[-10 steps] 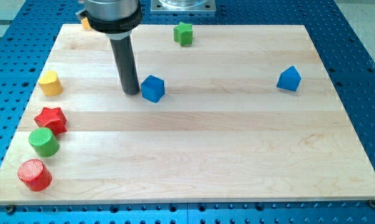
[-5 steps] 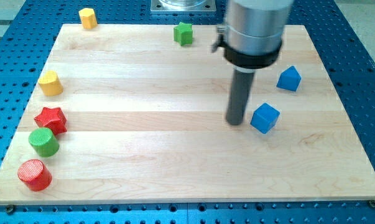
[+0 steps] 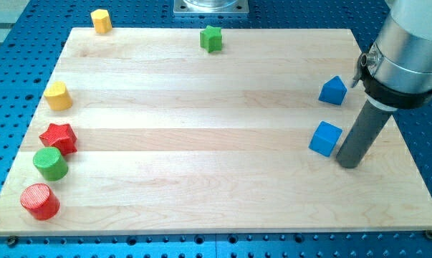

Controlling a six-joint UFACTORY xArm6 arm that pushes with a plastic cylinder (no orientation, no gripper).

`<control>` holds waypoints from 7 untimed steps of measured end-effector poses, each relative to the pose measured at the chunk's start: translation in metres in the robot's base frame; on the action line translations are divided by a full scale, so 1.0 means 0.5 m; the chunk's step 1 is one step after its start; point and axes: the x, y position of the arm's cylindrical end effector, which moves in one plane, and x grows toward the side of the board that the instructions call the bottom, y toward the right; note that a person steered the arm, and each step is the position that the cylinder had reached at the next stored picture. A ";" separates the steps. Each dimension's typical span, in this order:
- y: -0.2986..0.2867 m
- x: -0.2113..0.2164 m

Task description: Push the cube to the bottom right of the triangle

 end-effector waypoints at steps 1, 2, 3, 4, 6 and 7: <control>-0.036 0.071; 0.028 -0.015; 0.067 -0.012; -0.056 0.070; 0.033 -0.071; -0.041 -0.034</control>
